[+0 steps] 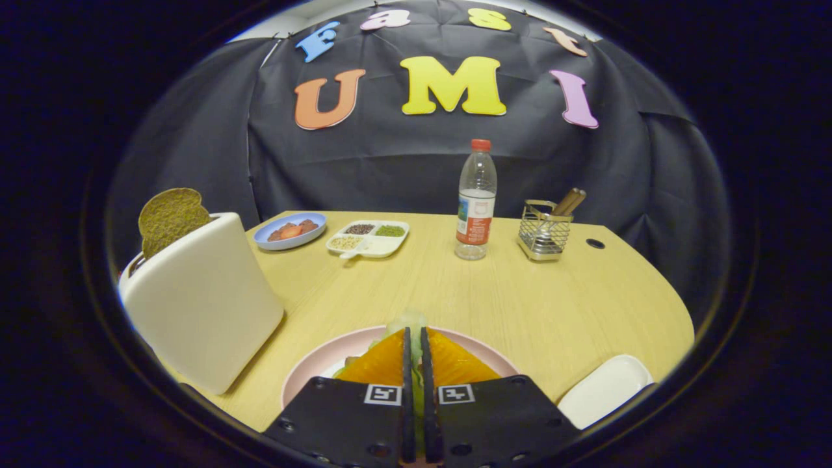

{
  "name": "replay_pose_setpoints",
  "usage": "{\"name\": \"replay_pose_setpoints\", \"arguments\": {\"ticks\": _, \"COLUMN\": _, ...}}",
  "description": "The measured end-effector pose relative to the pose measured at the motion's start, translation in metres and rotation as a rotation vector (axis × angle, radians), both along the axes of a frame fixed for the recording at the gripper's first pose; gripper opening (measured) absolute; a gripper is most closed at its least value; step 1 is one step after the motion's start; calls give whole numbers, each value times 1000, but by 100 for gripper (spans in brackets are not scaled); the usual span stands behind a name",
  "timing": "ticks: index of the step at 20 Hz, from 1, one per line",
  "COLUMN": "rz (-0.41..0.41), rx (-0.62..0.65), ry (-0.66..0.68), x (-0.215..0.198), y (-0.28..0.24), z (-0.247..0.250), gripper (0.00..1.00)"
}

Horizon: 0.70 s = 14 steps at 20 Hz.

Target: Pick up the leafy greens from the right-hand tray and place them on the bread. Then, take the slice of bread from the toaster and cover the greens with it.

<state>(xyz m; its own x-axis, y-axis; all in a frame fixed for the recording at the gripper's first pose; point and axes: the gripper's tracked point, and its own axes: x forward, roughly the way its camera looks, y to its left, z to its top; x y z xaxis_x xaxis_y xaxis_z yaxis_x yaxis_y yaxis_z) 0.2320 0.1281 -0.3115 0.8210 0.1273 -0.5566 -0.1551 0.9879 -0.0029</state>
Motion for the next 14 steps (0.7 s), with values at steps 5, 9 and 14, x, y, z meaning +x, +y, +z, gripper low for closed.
{"name": "replay_pose_setpoints", "arguments": {"ticks": 5, "rz": -15, "rx": 10, "ry": -8, "x": -3, "y": -6, "z": 5, "gripper": 33}}
{"name": "replay_pose_setpoints", "arguments": {"ticks": 9, "rz": -5, "rx": 10, "ry": -43, "x": -10, "y": -9, "z": 22, "gripper": 52}}
{"name": "replay_pose_setpoints", "arguments": {"ticks": 14, "rz": -12, "rx": 14, "ry": -124, "x": -31, "y": -5, "z": 70, "gripper": 79}}
